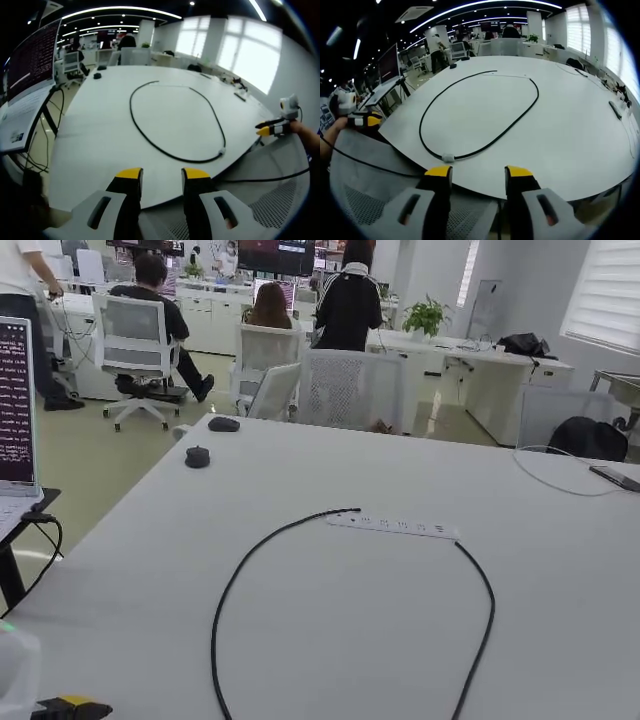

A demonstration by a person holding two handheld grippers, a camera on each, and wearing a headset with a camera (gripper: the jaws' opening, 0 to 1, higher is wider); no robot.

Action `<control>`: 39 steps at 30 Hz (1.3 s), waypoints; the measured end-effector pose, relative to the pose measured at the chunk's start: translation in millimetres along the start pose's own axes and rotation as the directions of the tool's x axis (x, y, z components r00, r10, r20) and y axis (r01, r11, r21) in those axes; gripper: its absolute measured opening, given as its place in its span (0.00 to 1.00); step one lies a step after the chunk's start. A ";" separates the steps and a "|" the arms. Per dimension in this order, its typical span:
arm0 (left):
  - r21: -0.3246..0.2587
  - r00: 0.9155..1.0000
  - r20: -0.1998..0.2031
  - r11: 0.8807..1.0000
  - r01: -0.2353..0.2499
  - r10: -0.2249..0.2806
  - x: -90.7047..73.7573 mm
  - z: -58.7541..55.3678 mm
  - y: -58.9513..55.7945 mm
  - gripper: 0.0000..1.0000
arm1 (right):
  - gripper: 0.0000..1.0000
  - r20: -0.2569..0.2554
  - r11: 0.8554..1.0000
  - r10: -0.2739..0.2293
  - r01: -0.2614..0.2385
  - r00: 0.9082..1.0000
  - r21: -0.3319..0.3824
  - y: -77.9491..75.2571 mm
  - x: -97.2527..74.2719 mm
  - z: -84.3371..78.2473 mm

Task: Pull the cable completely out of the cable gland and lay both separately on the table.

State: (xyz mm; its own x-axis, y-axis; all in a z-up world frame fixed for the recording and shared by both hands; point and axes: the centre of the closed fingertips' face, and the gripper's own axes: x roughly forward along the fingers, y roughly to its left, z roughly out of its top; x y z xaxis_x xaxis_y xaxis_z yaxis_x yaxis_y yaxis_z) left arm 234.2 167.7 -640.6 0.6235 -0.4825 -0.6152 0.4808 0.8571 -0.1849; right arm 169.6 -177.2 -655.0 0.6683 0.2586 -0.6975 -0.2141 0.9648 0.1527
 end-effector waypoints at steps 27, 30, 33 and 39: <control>0.503 0.985 -0.143 0.850 0.157 -0.097 8.4 31.3 -60.5 0.31 | 0.41 0.014 0.999 0.031 -0.031 0.999 -0.020 4.2 0.8 3.3; 0.552 0.974 -0.165 0.804 0.221 -0.155 21.7 42.3 -87.7 0.32 | 0.41 0.016 0.999 0.032 -0.032 0.999 -0.023 4.5 0.6 3.7; 0.616 0.964 -0.199 0.743 0.264 -0.177 38.4 48.7 -111.6 0.32 | 0.41 0.022 0.999 0.030 -0.030 0.999 -0.022 4.0 0.3 4.2; 0.643 0.926 -0.271 0.666 0.377 -0.263 77.8 48.2 -166.2 0.32 | 0.41 0.027 1.000 0.025 -0.025 0.999 -0.019 2.3 -0.1 4.8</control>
State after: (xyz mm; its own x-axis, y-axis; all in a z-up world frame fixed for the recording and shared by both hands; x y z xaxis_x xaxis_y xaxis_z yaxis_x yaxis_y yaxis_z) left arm 232.5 -20.9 -620.8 0.2842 -0.6230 -0.7288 0.9520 0.2732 0.1378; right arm 172.5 -174.8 -651.2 0.6820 0.2842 -0.6739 -0.2438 0.9570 0.1570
